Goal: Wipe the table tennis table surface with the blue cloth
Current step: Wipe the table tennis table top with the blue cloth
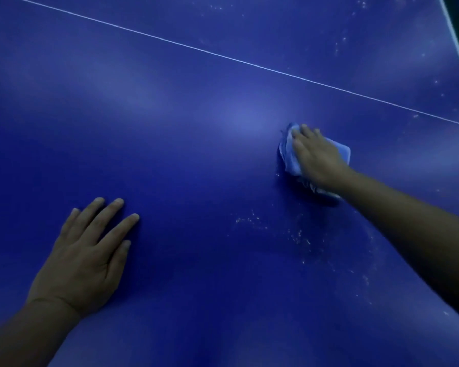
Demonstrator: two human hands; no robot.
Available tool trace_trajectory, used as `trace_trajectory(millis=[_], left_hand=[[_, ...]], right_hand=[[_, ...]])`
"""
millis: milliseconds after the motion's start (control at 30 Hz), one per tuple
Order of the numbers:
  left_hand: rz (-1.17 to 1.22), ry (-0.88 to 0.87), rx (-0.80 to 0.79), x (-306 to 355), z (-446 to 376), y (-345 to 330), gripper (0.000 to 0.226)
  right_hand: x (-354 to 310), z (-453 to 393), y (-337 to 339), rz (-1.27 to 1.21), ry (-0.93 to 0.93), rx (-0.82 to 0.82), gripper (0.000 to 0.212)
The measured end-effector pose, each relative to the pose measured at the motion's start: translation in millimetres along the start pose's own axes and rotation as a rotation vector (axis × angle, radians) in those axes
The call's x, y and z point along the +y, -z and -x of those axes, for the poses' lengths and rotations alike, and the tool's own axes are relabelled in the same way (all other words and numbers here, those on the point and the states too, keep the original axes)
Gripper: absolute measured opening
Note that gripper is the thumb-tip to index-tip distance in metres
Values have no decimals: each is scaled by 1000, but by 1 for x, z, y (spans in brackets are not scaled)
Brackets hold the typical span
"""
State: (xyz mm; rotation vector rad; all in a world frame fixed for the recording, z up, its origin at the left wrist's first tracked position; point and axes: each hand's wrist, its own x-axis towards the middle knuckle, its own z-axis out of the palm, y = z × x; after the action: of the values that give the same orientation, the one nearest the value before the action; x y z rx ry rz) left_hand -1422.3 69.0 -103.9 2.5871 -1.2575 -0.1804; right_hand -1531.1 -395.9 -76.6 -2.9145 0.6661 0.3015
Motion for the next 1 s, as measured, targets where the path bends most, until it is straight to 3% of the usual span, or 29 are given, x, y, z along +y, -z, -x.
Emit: trace_trajectory(millis=[133,233,300,400,533,600,667,767,833,900,1000], left_hand=[[12,-4,8,2,-1,3,57],[11,-12,25,2,-1,3,53],[9,-14,28,1,0,3,54],[7,-15,25,2,0,3,57],[15,-9,29,2,0,1,58],[14,-13,38,0,1,0,58],[17,-20,42,0,0,0,58],[28,-14,60,2,0,1,52],[35,-11,62,3,0,2,51],[38,-14,58,3,0,2,51],[31,-11,68,1,1,2,51]], right_hand=[[75,-14,-9,185,-371,105,55],[95,-30,10,42,-594,194,57],[67,-40,5,-28,-666,228,59],[-5,-36,-11,-56,-409,271,77],[-100,59,-41,-11,364,77,78],[-87,77,-41,72,586,30,74],[-48,54,-36,83,472,88,78],[9,-7,-10,34,-108,134,90],[12,-32,3,11,-302,134,91],[-25,-41,1,3,-245,152,92],[-109,7,-28,-21,187,121,83]])
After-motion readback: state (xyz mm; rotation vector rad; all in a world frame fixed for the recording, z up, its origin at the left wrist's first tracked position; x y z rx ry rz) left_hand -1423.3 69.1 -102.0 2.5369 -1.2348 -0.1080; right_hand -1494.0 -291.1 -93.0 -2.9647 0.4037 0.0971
